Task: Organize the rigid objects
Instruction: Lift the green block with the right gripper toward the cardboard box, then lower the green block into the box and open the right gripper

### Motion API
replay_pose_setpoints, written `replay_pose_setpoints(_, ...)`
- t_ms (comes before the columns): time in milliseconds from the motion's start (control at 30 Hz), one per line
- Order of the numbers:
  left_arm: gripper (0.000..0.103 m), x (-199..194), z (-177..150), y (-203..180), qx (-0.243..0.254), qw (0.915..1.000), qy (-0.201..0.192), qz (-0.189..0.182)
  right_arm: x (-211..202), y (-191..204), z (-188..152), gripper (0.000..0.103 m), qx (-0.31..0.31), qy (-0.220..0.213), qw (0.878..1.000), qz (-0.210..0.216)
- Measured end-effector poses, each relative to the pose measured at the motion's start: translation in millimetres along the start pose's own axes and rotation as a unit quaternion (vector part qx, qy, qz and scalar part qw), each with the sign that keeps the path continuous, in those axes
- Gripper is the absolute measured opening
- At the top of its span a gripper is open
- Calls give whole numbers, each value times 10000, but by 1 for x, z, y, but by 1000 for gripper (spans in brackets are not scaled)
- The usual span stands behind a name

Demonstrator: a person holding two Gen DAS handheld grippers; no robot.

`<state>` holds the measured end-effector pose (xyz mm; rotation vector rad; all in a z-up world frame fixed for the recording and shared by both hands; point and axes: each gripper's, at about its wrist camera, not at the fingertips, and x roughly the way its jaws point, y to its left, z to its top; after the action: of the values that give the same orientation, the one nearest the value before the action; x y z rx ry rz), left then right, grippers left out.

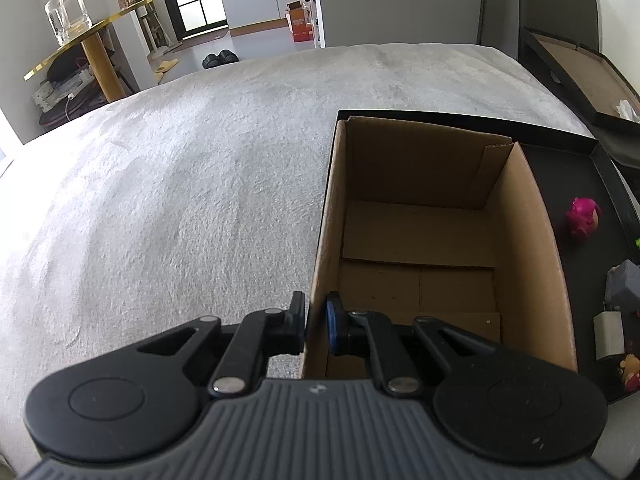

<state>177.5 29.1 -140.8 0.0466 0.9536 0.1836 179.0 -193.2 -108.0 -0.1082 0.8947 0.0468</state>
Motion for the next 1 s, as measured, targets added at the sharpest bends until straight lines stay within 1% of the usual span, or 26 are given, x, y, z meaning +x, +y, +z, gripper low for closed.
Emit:
replay_pose_setpoints(400,9,-3,0,-12,358,9993,-2,124,-3,34,18,52,-436,-260,9986,174)
replay_pose_setpoints(600,8,-2,-2,-15,493,9987,14,159,-5,49,23,52,-634,-424,9965,355)
replay_pose_setpoints(733,9,-2,-2,-15,493,9986,13,184,-7,59,25,52,-757,-537,9943,532)
replay_pose_setpoints(833,9,-2,-3,-14,438,9989,18,171,-8,65,26,52,-845,-626,9916,750)
replay_pose_setpoints(1000,9,-1,-1,-11,344,9993,43,129,-9,78,29,52,-1183,-793,9852,951)
